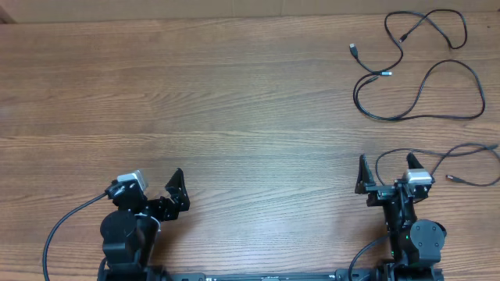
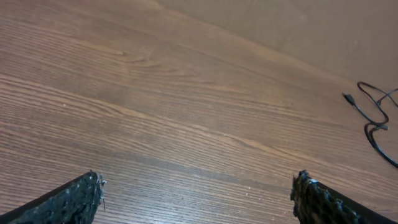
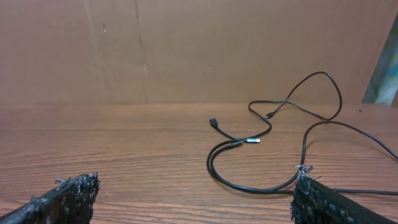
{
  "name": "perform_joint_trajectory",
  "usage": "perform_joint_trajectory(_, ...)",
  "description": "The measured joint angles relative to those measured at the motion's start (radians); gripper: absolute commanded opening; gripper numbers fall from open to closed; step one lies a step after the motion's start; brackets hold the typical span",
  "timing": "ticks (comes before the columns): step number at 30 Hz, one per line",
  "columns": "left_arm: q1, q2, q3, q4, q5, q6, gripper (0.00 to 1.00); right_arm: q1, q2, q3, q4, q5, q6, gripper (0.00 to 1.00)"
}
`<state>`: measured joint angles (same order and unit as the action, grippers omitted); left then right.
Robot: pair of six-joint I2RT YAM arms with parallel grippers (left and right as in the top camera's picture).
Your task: Untangle cables
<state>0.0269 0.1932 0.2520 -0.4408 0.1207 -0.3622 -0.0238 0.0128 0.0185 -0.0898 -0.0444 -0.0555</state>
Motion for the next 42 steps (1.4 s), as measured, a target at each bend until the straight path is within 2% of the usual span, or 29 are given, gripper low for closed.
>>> perform_joint_trajectory(20,0.0,-0.032,-0.001,0.011,0.0,0.0,1.0,0.0,0.0,0.0,0.0,0.0,0.0,1.0)
perform_joint_trajectory(28,0.0,-0.048,-0.027,0.089,0.012,0.0,0.99,0.0,0.0,0.0,0.0,0.0,0.0,1.0)
perform_joint_trajectory(36,0.0,-0.158,-0.158,0.224,0.049,0.003,1.0,0.0,0.0,0.0,0.0,0.0,0.0,1.0)
perform_joint_trajectory(42,0.0,-0.176,-0.188,0.252,0.064,0.012,1.0,0.0,0.0,0.0,0.0,0.0,0.0,1.0)
